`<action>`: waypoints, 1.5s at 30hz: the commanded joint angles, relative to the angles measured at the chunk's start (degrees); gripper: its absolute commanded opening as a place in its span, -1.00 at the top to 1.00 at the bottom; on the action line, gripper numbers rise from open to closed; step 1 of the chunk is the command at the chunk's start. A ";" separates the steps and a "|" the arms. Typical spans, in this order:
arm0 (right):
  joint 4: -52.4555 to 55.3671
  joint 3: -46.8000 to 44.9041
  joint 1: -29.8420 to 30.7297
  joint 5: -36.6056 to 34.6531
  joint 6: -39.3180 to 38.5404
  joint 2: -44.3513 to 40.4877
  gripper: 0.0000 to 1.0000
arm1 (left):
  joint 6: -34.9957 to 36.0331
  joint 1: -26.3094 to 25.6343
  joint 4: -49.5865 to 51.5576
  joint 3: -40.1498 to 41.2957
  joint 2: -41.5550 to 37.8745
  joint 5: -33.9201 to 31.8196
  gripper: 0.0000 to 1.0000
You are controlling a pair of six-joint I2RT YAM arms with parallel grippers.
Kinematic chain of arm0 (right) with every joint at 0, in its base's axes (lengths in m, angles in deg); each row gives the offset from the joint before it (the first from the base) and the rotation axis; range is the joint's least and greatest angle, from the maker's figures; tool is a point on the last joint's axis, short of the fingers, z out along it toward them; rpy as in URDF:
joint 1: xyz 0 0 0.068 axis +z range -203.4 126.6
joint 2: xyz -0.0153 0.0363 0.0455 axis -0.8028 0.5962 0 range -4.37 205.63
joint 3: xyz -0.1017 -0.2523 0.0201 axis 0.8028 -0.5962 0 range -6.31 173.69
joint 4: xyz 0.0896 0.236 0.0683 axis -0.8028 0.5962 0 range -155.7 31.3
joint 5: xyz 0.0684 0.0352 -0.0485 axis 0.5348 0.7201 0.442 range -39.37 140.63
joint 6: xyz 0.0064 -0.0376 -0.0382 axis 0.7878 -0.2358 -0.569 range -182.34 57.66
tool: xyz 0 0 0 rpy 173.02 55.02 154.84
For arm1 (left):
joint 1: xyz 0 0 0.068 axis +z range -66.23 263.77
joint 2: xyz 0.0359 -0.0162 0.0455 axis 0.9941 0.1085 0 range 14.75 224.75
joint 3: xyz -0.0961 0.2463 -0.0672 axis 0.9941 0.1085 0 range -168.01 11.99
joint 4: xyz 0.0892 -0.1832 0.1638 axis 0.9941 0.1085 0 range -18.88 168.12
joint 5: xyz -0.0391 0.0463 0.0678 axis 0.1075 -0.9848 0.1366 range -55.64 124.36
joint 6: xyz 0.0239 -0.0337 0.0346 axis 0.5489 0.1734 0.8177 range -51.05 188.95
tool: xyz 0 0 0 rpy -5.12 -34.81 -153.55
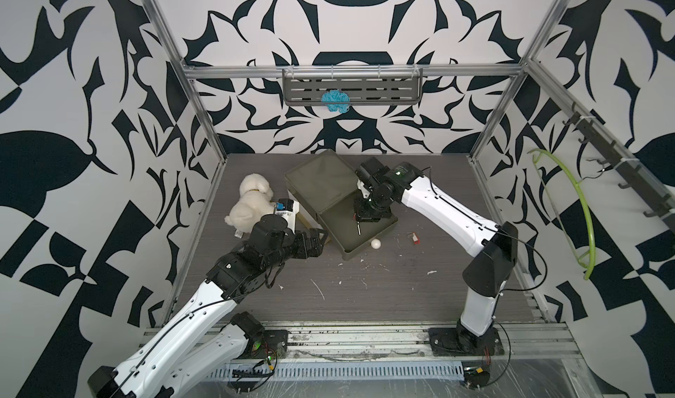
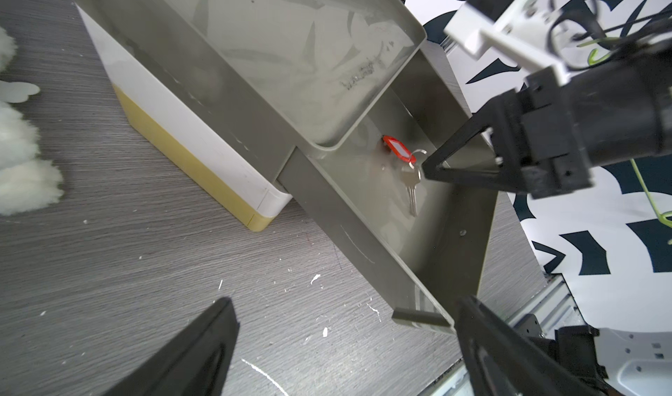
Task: Take the keys out of the drawer
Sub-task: Pick up the key from the drawer, then place the key at the center of the board.
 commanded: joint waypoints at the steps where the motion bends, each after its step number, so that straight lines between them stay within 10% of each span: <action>1: 0.26 2.86 -0.04 -1.99 0.12 -3.68 1.00 | 0.57 0.24 -1.20 -2.56 1.07 1.94 -0.99; 20: -6.58 -5.48 -3.28 -7.80 0.92 -18.01 1.00 | -5.79 0.18 -7.09 -6.66 10.03 10.70 -0.98; 45: -7.57 -33.45 -31.55 1.59 -0.11 -31.59 1.00 | -2.52 -11.17 -15.57 -9.70 18.43 6.09 -0.99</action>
